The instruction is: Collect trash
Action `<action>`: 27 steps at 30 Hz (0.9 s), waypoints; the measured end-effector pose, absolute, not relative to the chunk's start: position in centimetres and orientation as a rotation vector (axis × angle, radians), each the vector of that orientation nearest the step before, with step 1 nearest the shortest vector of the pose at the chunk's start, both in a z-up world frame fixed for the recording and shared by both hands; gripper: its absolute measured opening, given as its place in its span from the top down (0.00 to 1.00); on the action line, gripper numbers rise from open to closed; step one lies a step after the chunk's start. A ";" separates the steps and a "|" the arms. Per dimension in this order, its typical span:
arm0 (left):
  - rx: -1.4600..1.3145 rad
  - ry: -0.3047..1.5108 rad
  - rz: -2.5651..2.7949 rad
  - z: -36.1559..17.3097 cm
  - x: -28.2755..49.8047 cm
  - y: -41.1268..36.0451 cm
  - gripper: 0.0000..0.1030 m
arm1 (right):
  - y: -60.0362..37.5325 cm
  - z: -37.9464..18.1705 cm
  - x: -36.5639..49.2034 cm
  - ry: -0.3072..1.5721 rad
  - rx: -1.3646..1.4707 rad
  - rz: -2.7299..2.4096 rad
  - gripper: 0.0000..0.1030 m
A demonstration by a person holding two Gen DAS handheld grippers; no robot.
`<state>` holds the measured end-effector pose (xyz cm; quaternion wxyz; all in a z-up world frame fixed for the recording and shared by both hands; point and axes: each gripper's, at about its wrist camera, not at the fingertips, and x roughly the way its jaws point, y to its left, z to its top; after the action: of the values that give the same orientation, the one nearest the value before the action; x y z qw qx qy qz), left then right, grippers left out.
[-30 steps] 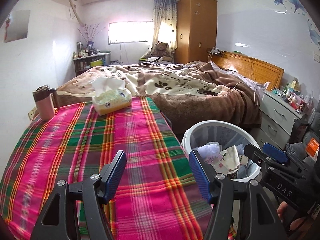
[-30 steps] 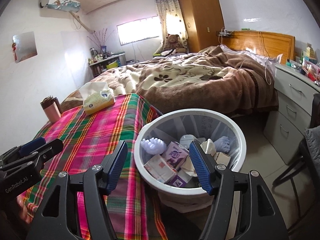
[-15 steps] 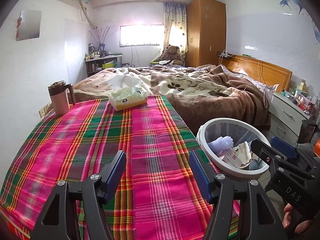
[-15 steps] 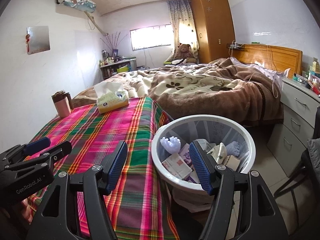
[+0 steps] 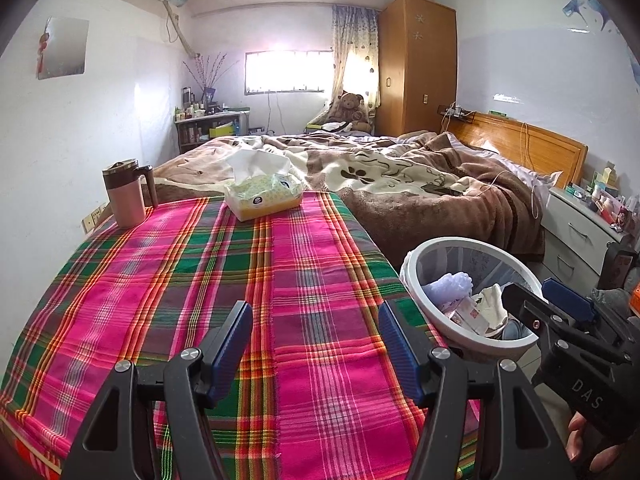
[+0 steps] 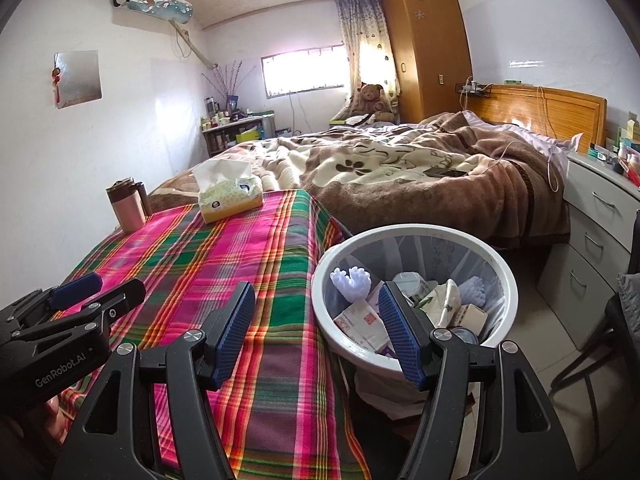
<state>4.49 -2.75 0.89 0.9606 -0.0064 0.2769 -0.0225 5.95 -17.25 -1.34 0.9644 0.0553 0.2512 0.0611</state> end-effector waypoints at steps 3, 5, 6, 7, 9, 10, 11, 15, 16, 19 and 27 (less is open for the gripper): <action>-0.011 0.564 -0.043 0.9 4.6 -2.8 0.37 | -17.3 -1.4 6.0 0.512 0.116 0.122 0.36; -0.013 0.562 -0.043 0.9 4.5 -2.8 0.37 | -17.3 -1.4 6.0 0.511 0.117 0.123 0.36; -0.013 0.562 -0.042 0.9 4.5 -2.8 0.37 | -17.3 -1.4 6.0 0.512 0.117 0.122 0.36; -0.013 0.561 -0.042 1.0 4.5 -2.8 0.37 | -17.3 -1.4 6.0 0.511 0.117 0.122 0.36; -0.013 0.562 -0.042 0.9 4.5 -2.8 0.37 | -17.2 -1.4 6.0 0.511 0.117 0.124 0.36; -0.013 0.562 -0.042 0.9 4.5 -2.7 0.37 | -17.2 -1.4 6.0 0.512 0.116 0.124 0.36; -0.013 0.563 -0.042 0.9 4.5 -2.7 0.37 | -17.2 -1.4 6.0 0.512 0.116 0.124 0.36; -0.013 0.562 -0.042 1.0 4.5 -2.7 0.37 | -17.2 -1.4 6.0 0.511 0.117 0.123 0.36; -0.014 0.561 -0.042 1.0 4.5 -2.7 0.37 | -17.1 -1.4 6.0 0.511 0.117 0.121 0.36; -0.013 0.562 -0.042 1.0 4.5 -2.7 0.37 | -17.1 -1.4 6.0 0.509 0.118 0.119 0.36; -0.015 0.560 -0.043 1.0 4.5 -2.6 0.37 | -17.2 -1.4 5.9 0.509 0.119 0.116 0.36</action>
<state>4.53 -2.56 0.98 0.9608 -0.0073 0.2763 -0.0213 5.88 -17.16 -1.40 0.9643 0.0588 0.2516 0.0574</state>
